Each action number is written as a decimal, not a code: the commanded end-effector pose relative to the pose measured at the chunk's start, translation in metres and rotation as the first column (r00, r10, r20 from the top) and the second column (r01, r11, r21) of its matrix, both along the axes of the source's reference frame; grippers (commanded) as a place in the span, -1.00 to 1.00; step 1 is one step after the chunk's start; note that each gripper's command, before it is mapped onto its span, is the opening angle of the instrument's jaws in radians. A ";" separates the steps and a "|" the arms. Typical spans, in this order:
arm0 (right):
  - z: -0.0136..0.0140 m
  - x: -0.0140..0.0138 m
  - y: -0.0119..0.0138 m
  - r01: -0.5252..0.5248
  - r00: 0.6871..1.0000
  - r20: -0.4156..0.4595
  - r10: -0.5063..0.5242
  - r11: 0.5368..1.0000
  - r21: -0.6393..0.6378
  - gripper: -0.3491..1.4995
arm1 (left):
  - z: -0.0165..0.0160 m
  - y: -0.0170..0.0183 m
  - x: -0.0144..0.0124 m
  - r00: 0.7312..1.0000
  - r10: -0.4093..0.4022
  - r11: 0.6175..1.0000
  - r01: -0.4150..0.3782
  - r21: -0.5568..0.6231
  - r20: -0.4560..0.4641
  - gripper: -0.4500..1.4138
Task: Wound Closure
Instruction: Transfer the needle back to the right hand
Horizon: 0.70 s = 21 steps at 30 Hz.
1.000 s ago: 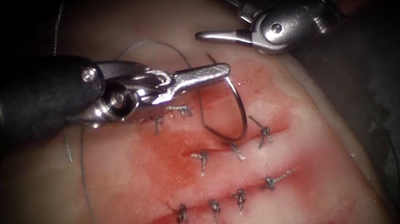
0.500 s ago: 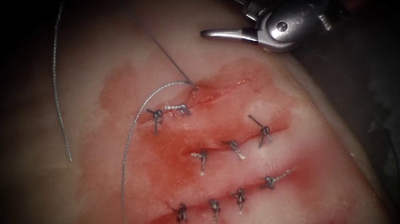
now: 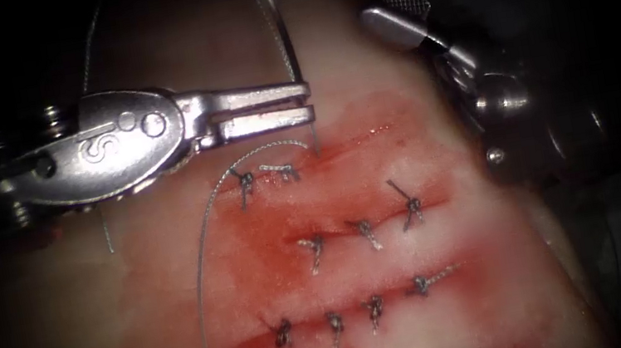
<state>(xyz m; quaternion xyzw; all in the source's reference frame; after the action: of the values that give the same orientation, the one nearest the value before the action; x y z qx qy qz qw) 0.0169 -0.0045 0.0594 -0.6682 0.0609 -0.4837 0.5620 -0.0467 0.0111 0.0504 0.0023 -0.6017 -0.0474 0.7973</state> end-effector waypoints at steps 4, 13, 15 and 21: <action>-0.0007 -0.0009 -0.0010 0.001 0.988 -0.156 0.025 0.986 0.167 0.62 | 0.0028 -0.0014 -0.0011 0.982 0.141 0.984 -0.153 -0.089 -0.126 -1.00; 0.0010 -0.0020 -0.0074 0.175 0.952 -0.305 -0.029 0.870 0.461 0.38 | 0.0027 -0.0021 -0.0012 0.955 0.227 0.944 -0.264 -0.196 -0.193 -1.00; 0.0011 -0.0017 -0.0085 0.238 0.940 -0.331 -0.086 0.860 0.451 0.25 | 0.0031 -0.0025 -0.0013 0.951 0.233 0.942 -0.273 -0.196 -0.203 -1.00; 0.0017 -0.0003 -0.0076 0.305 0.909 -0.378 -0.174 0.897 0.320 0.22 | 0.0045 -0.0043 -0.0021 0.939 0.276 0.929 -0.316 -0.195 -0.204 -1.00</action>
<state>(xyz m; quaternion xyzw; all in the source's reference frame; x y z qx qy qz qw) 0.0160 -0.0116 0.0607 -0.6170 0.3255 -0.4167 0.5829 -0.0484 0.0057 0.0550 0.0064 -0.5227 0.1518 0.8389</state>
